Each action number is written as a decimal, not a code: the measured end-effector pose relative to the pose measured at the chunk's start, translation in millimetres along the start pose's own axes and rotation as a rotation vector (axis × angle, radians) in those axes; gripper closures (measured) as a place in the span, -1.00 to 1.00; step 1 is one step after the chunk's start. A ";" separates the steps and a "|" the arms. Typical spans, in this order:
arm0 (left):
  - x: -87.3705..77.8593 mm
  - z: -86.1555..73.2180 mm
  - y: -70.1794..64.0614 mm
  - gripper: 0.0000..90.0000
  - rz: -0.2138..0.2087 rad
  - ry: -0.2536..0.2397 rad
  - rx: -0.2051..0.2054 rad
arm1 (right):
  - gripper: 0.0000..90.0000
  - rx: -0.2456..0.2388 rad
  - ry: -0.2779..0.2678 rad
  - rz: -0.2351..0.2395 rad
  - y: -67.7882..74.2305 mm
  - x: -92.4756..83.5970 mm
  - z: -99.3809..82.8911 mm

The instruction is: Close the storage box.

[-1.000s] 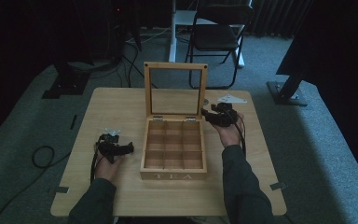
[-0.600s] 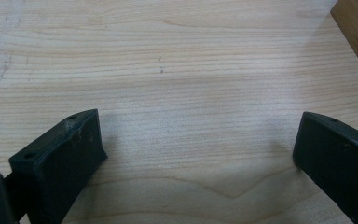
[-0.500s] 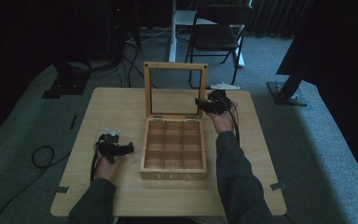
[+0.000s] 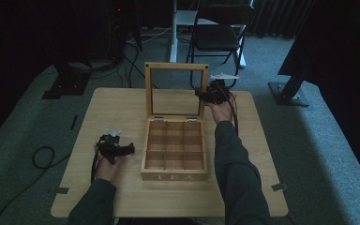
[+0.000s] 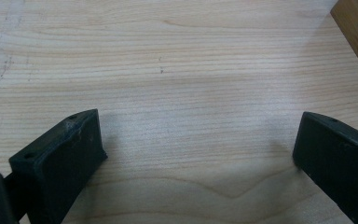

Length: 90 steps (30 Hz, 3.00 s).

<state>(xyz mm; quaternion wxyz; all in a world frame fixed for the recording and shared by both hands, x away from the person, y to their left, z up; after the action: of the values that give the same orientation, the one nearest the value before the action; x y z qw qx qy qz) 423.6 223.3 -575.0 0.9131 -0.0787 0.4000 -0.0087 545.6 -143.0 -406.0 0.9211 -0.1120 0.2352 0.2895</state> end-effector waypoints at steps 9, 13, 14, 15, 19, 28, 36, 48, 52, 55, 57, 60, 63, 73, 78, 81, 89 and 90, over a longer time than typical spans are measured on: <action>0.0 0.0 0.0 -0.96 0.000 0.000 0.000 | 0.01 0.007 0.000 0.019 -4.5 5.4 4.0; -0.1 0.0 0.0 -0.96 -0.001 0.001 0.000 | 0.09 0.031 -0.003 0.031 -4.3 6.5 -0.3; -0.1 0.0 0.0 -0.96 -0.001 0.002 0.000 | 0.11 0.028 -0.003 0.028 -3.7 5.1 -0.3; -0.1 0.0 0.0 -0.96 -0.001 0.002 0.000 | 0.12 0.030 -0.004 0.026 -3.0 3.5 -0.2; -0.1 0.0 0.1 -0.96 0.000 0.002 0.001 | 0.17 0.024 -0.014 0.010 2.2 -5.9 -1.0; 0.0 0.1 0.1 -0.96 0.001 -0.002 0.000 | 0.21 0.018 -0.068 0.031 14.8 -36.8 -8.2; -0.1 0.1 0.0 -0.96 0.000 0.000 0.001 | 0.24 0.028 -0.083 0.022 24.9 -59.3 -10.1; -0.1 0.1 -0.1 -0.96 0.000 0.001 -0.002 | 0.19 0.004 -0.089 0.024 36.8 -78.7 -10.3; -0.2 0.1 0.0 -0.96 -0.001 0.002 0.000 | 0.18 0.009 -0.085 0.026 39.6 -82.9 -12.0; -0.2 0.1 0.0 -0.96 0.000 0.003 0.001 | 0.17 0.018 -0.078 0.026 42.7 -86.4 -14.0; -0.1 0.1 -0.1 -0.96 -0.001 0.001 -0.001 | 0.16 0.020 -0.074 0.024 46.0 -89.2 -15.6; -0.1 0.1 -0.1 -0.96 -0.001 0.001 -0.001 | 0.16 -0.006 -0.066 0.007 50.5 -92.4 -16.6; -0.1 0.0 -0.1 -0.96 -0.001 0.001 -0.001 | 0.15 -0.037 -0.056 -0.017 54.9 -95.3 -17.3; -0.1 0.1 -0.2 -0.96 0.000 0.000 -0.001 | 0.13 -0.037 -0.057 -0.009 63.2 -103.9 -23.7; 0.0 0.2 -0.2 -0.96 0.000 -0.001 -0.002 | 0.12 -0.005 -0.058 0.016 65.1 -108.2 -28.4; 0.0 0.1 -0.3 -0.96 -0.001 -0.001 -0.003 | 0.09 -0.005 -0.053 0.017 67.0 -110.2 -30.5; 0.0 0.1 -0.3 -0.96 -0.001 -0.001 -0.003 | 0.04 0.004 -0.066 0.027 72.8 -116.2 -33.2; 0.0 0.1 -0.3 -0.96 -0.001 -0.001 -0.003 | 0.03 0.001 -0.065 0.024 73.5 -116.9 -33.1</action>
<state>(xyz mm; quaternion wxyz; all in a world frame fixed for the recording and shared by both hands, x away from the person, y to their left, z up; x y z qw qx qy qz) 423.7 223.0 -574.9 0.9132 -0.0805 0.3994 -0.0085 406.0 -151.3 -381.5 0.9248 -0.0992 0.2064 0.3038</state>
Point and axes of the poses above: each handheld gripper's, and its own axes: x roughly forward along the jaws, z roughly out of its top, y roughly to its left, the point moved 4 cm from there along x, roughly forward along the jaws, and after that the axes turned 14 degrees about -x, right-handed, at the moved point
